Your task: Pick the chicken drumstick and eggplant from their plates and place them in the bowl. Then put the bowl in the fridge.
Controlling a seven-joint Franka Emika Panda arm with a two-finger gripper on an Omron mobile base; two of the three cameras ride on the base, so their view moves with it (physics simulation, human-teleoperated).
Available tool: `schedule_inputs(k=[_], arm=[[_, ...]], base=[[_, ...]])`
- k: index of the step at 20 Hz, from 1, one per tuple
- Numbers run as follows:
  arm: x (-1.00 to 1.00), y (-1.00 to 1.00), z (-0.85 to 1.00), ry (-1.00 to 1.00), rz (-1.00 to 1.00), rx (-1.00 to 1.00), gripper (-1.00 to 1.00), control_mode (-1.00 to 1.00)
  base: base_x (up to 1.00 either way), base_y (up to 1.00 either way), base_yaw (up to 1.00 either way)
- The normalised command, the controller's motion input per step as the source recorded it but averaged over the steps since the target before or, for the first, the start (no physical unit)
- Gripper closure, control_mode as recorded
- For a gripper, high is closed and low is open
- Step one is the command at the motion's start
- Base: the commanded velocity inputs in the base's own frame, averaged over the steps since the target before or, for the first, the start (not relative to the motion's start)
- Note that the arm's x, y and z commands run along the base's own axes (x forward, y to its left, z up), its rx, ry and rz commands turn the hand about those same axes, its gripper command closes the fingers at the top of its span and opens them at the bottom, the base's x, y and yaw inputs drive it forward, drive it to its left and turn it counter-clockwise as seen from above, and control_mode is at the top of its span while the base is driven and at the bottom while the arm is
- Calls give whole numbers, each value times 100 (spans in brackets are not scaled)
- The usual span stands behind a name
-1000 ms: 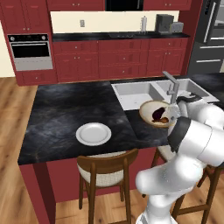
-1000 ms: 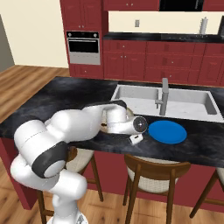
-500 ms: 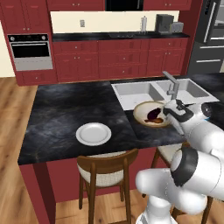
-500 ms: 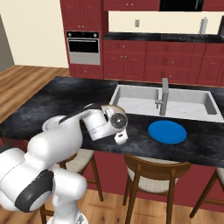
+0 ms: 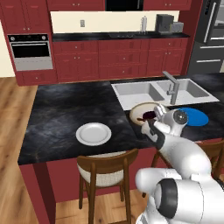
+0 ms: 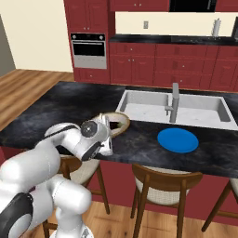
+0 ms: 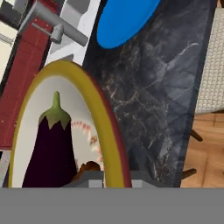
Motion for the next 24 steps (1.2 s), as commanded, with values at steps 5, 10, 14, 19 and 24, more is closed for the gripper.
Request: schedule_inputs(k=[5, 10, 14, 19, 24], arm=[[-14, 37, 1, 0, -34, 3, 100, -100], [-24, 22, 2, -2, -18, 13, 100, -100], [-7, 19, 0, -14, -1, 18, 100, -100], [-12, 9, 1, -19, 0, 17, 100, -100], [-33, 7, -16, -13, 0, 3, 100, -100]], base=[[0, 0, 0], [0, 0, 0], [0, 0, 0], [0, 0, 0], [0, 0, 0]])
